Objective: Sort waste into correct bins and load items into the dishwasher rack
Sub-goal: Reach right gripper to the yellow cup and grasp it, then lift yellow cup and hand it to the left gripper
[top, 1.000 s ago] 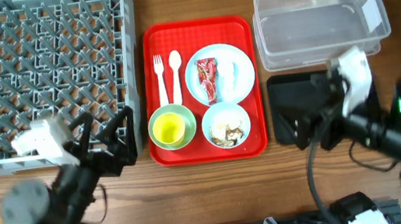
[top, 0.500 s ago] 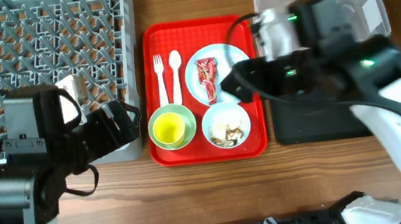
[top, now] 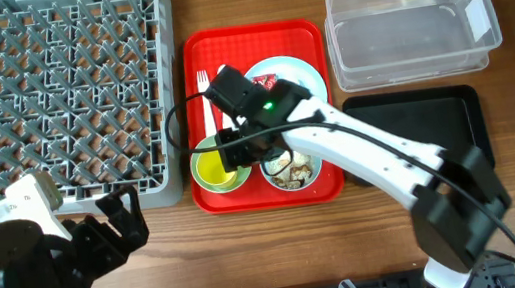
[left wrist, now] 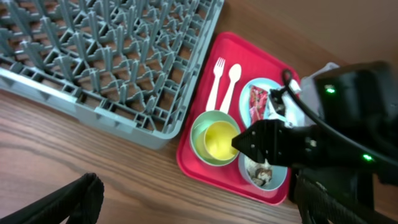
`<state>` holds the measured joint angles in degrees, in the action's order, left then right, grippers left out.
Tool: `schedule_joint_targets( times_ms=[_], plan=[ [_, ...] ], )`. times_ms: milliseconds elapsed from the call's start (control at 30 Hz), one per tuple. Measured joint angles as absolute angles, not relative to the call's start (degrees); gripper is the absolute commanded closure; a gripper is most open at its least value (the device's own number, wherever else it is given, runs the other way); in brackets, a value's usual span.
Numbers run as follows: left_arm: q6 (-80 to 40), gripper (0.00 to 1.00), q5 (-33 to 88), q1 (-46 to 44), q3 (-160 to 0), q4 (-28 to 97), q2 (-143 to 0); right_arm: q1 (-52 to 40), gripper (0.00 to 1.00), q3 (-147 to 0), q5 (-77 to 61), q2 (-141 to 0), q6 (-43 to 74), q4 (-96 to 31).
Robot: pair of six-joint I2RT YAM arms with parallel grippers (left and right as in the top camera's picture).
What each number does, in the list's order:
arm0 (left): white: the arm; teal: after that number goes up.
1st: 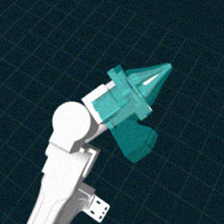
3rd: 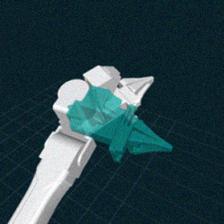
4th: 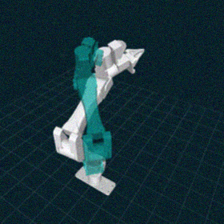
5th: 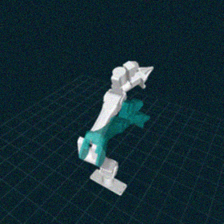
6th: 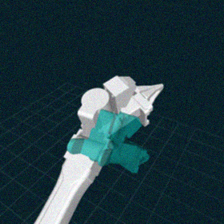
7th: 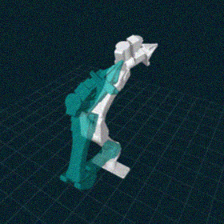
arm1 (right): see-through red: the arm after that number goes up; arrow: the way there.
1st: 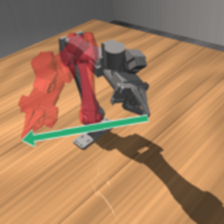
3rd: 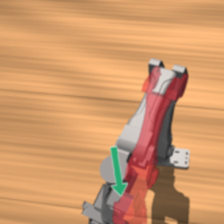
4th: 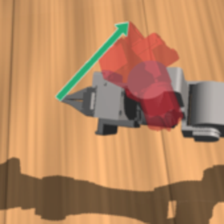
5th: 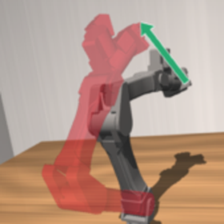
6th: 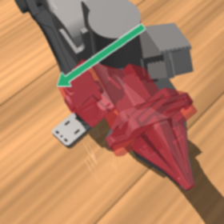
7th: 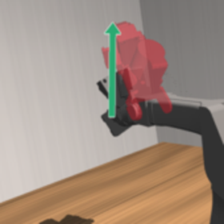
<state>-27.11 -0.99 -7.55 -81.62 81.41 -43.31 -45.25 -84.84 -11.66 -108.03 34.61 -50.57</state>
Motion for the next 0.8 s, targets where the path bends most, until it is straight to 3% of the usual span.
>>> schedule_joint_targets(
  times_ms=[33, 100, 333, 533, 800],
  plan=[
    [-27.1, 0.0, -1.1, -7.6, -81.6, 81.7, -43.3, -45.5, 0.68, -84.8, -11.2, -109.8, 35.5, -50.2],
    [-27.1, 0.0, -1.1, -7.6, -81.6, 82.2, -43.3, -45.8, 0.96, -84.8, -10.6, -113.1, 36.7, -50.2],
    [-27.1, 0.0, -1.1, -7.6, -81.6, 83.5, -43.3, -45.7, 0.96, -84.7, -9.8, -113.5, 37.0, -50.5],
    [-28.0, 0.0, -0.8, -7.6, -81.6, 77.9, -43.3, -39.5, 0.96, -84.6, -9.8, -95.4, 36.0, -53.6],
    [-27.7, 0.0, 18.4, -7.6, -81.6, 66.5, -45.4, -29.8, 0.96, -84.6, -23.1, -74.7, 19.0, -54.4]
  ],
)
